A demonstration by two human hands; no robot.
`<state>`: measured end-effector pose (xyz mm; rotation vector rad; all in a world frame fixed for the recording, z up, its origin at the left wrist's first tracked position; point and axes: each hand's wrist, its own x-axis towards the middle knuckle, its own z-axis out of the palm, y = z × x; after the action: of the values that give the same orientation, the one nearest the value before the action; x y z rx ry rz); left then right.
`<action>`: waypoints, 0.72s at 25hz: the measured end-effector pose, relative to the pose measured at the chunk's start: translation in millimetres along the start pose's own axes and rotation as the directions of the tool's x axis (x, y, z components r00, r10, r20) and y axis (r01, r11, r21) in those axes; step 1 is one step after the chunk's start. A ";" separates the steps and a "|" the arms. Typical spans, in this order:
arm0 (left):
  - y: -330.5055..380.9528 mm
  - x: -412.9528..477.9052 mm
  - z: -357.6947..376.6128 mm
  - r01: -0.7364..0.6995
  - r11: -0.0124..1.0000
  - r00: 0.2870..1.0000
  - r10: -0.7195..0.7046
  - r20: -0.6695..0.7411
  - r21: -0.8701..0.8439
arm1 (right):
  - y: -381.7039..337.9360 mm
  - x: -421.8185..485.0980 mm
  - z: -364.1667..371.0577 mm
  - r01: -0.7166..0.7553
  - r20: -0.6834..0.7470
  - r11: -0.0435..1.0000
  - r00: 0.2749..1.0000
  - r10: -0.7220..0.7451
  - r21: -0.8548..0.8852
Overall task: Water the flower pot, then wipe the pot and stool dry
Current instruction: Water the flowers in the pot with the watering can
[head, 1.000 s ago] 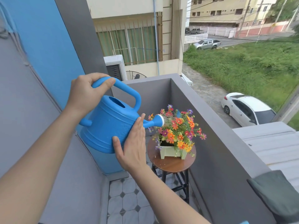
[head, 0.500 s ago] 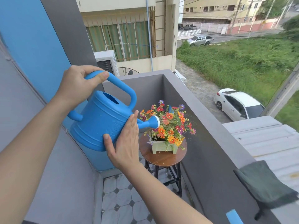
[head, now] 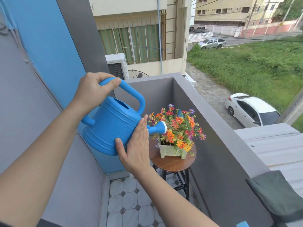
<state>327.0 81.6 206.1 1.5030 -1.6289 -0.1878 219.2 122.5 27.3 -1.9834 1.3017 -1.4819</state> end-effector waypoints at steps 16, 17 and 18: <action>-15.4 5.4 4.9 -0.016 0.995 1.000 0.015 -0.011 -0.095 | -3.8 3.7 -0.1 -0.059 -0.029 0.998 0.998 0.058 -0.023; -14.7 6.2 3.7 -0.029 0.996 1.000 0.030 0.008 -0.081 | -5.9 2.5 1.6 -0.067 -0.026 0.997 0.997 0.067 -0.022; -14.2 7.0 2.4 -0.038 0.997 0.999 0.041 0.029 -0.070 | -8.4 0.3 3.7 -0.077 -0.024 0.997 0.997 0.076 -0.019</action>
<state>336.6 70.9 199.1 1.4204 -1.6579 -0.2441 226.4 125.8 32.1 -1.9113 1.3913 -1.4664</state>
